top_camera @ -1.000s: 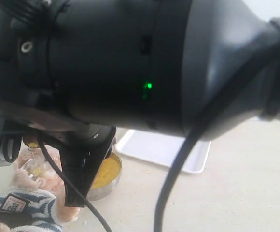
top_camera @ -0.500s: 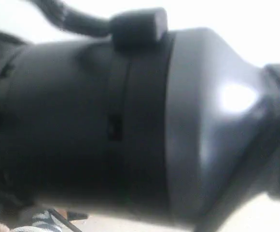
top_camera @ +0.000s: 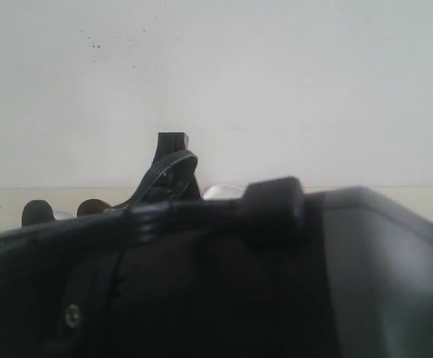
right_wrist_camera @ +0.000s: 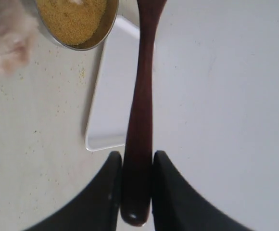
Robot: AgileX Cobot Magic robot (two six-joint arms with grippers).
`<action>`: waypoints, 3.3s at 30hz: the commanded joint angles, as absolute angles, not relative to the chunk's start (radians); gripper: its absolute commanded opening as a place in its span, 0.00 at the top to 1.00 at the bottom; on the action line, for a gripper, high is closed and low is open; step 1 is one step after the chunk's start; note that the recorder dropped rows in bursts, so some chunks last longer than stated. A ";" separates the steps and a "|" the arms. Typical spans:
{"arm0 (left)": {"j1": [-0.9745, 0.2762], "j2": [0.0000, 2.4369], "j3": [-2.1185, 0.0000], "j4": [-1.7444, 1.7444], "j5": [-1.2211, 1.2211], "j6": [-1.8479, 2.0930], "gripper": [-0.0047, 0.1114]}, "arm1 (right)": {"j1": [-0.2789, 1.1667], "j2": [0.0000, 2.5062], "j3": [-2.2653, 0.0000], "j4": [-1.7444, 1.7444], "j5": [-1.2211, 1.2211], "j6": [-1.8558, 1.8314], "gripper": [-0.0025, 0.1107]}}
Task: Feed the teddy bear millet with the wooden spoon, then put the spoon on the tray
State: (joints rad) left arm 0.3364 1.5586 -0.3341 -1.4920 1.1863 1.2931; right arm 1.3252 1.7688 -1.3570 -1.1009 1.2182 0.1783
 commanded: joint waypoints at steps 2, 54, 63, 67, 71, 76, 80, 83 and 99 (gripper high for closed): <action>0.338 1.551 -0.332 -1.510 1.221 1.303 0.92 | 1.325 1.691 -1.318 -1.119 1.221 0.260 0.98; 0.356 1.796 -0.780 -1.744 0.956 1.425 0.92 | 0.926 2.153 -2.013 -0.500 1.221 -0.188 0.98; 0.398 1.904 -0.807 -1.744 1.006 1.423 0.92 | 0.938 2.194 -2.010 -0.495 1.221 -0.112 0.98; 0.415 1.904 -0.807 -1.744 1.015 1.437 0.92 | 0.940 2.196 -1.983 -0.498 1.221 -0.111 0.98; 0.433 1.904 -0.807 -1.744 1.031 1.457 0.92 | 0.940 2.196 -1.918 -0.533 1.221 -0.050 0.98; 0.437 1.904 -0.807 -1.744 1.051 1.483 0.92 | 0.942 2.196 -1.861 -0.507 1.221 -0.029 0.98; 0.437 1.904 -0.807 -1.744 1.064 1.483 0.92 | 0.942 2.196 -1.854 -0.496 1.221 -0.033 0.98; 0.437 1.904 -0.807 -1.744 1.086 1.483 0.92 | 0.942 2.196 -1.854 -0.414 1.221 -0.096 0.98; 0.437 1.904 -0.807 -1.731 1.118 1.485 0.92 | 0.936 2.153 -1.854 -0.398 1.191 -0.011 0.98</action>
State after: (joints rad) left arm 0.4327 1.9056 -0.8002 -1.7288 1.0775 1.4771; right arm 0.9421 2.1795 -1.8589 -0.3953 1.1969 -0.0184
